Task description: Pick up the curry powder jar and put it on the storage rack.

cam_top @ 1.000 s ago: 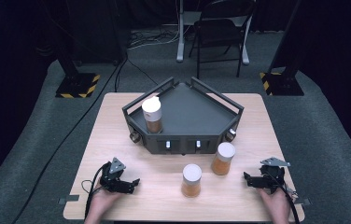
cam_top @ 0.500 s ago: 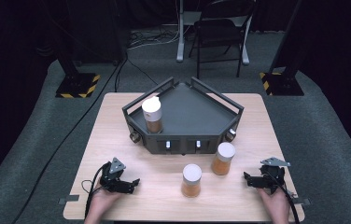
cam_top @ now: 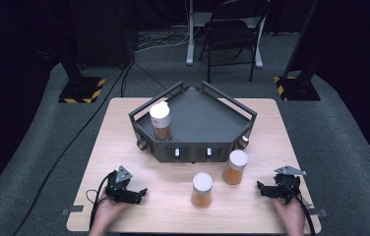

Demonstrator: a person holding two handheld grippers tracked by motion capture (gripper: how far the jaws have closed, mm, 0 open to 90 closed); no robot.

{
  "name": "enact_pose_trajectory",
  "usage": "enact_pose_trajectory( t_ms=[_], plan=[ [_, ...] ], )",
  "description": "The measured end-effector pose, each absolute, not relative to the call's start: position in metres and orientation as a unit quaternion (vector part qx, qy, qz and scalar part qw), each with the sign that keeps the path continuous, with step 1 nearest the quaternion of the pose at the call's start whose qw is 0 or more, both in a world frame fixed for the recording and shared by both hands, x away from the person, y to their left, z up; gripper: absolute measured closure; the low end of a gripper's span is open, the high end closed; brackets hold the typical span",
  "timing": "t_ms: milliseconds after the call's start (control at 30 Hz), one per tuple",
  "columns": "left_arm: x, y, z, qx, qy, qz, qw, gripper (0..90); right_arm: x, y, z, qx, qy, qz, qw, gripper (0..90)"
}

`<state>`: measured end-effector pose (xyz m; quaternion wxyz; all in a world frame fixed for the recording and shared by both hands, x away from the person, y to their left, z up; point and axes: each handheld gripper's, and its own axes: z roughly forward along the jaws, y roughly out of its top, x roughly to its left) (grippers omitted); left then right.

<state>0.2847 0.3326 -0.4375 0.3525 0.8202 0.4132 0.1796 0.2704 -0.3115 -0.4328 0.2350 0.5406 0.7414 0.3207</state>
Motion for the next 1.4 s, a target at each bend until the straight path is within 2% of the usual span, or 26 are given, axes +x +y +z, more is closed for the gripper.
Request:
enact_pose_trajectory(
  t_ms=[1033, 1267, 1400],
  plan=[
    [0.2848, 0.3325, -0.4373, 0.820, 0.413, 0.179, 0.352, 1.7, 0.2703, -0.3139, -0.4328, 0.533, 0.747, 0.323, 0.232, 0.0],
    [0.2848, 0.3325, -0.4373, 0.820, 0.413, 0.179, 0.352, 1.7, 0.2679, -0.3156, -0.4327, 0.527, 0.749, 0.328, 0.232, 4.8],
    [0.2848, 0.3325, -0.4373, 0.820, 0.413, 0.179, 0.352, 1.7, 0.2675, -0.3160, -0.4306, 0.519, 0.756, 0.328, 0.229, 4.7]
  ],
)
